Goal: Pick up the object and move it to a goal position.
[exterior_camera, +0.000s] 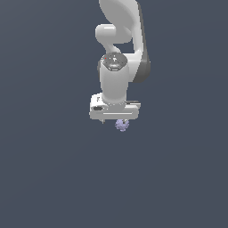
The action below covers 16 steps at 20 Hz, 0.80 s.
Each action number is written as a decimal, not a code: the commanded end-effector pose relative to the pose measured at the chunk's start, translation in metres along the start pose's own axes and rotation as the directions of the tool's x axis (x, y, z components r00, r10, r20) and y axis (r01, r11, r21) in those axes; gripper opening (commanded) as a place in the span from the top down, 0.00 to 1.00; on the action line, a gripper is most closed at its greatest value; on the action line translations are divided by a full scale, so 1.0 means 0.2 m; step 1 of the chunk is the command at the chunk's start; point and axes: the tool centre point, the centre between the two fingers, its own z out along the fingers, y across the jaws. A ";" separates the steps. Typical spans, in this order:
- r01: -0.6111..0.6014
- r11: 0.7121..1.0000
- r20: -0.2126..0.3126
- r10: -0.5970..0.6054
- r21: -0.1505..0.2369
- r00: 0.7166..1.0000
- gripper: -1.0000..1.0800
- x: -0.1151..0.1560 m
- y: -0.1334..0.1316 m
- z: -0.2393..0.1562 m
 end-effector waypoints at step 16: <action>0.006 1.000 0.037 -0.006 -0.013 0.999 0.04 -0.04 0.03 0.04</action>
